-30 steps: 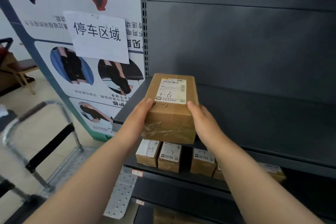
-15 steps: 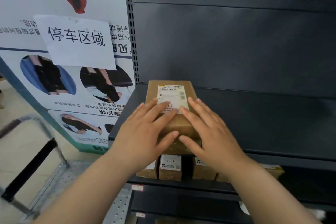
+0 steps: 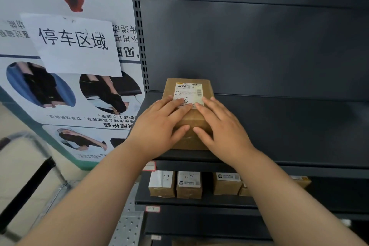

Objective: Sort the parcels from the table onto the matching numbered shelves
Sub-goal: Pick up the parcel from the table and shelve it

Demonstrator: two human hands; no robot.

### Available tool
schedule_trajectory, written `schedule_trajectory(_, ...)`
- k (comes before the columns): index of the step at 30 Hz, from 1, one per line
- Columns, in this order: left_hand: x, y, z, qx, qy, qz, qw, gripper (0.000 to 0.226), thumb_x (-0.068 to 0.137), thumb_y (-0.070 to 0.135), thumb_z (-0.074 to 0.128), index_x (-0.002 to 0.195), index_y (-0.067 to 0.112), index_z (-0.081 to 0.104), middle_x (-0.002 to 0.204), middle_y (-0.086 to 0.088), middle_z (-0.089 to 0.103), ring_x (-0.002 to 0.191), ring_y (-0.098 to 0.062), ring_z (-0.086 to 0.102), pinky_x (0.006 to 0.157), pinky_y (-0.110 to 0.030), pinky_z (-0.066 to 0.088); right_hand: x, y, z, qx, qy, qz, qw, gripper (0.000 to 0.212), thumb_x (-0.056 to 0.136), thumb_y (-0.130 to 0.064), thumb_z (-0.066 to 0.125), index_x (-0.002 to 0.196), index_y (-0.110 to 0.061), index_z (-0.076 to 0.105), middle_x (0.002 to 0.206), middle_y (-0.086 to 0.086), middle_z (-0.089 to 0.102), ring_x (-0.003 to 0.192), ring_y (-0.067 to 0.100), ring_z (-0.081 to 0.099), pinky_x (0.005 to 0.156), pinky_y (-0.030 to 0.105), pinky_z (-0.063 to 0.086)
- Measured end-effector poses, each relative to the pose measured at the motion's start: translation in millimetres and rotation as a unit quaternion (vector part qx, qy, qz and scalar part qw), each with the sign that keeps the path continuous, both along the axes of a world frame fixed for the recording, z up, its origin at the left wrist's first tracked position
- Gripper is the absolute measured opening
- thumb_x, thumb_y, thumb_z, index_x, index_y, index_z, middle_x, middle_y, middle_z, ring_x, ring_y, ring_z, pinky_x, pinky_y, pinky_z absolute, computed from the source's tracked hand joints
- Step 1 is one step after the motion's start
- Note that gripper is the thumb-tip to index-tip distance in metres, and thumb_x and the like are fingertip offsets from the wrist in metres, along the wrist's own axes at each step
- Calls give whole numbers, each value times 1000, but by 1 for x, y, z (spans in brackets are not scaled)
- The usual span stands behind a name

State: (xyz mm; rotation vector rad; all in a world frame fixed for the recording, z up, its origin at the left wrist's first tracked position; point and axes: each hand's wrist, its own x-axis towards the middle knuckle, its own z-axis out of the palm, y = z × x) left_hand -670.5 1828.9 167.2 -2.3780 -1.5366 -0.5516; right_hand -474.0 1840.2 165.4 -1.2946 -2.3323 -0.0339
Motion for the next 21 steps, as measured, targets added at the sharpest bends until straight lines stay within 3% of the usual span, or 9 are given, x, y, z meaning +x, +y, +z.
schedule_trajectory(5, 1, 4, -1, 18, 3, 5, 1000, 56, 92, 49, 40, 136, 18, 53, 133, -9, 58, 126, -35, 51, 99, -53, 46, 2, 5, 3, -3, -37, -1, 999, 62, 95, -48, 45, 151, -29, 24, 158, -5, 22, 147, 14, 11, 116, 33, 11)
schedule_trajectory(10, 7, -2, 6, 52, 32, -11, 998, 59, 93, 53, 35, 142, 23, 46, 140, -9, 53, 131, -32, 47, 109, -54, 34, 10, -1, 16, 25, -52, -6, 998, 68, 90, -60, 25, 151, -30, 22, 160, -6, 18, 147, 12, 10, 114, 27, 1)
schedule_trajectory(18, 65, 6, 13, 36, 64, -108, 991, 62, 91, 54, 27, 143, 25, 43, 146, -9, 47, 136, -29, 40, 111, -53, 26, 61, -36, 11, -5, -13, -111, 994, 71, 89, -64, 22, 151, -31, 20, 160, -8, 15, 143, 2, 3, 113, 26, 3)
schedule_trajectory(21, 108, 5, 10, 33, 60, -172, 983, 61, 91, 52, 31, 144, 25, 43, 148, -8, 44, 138, -27, 38, 113, -52, 26, 102, -64, 5, -20, 0, -193, 981, 71, 89, -63, 23, 151, -28, 23, 159, -4, 18, 145, 7, 8, 115, 27, 6)
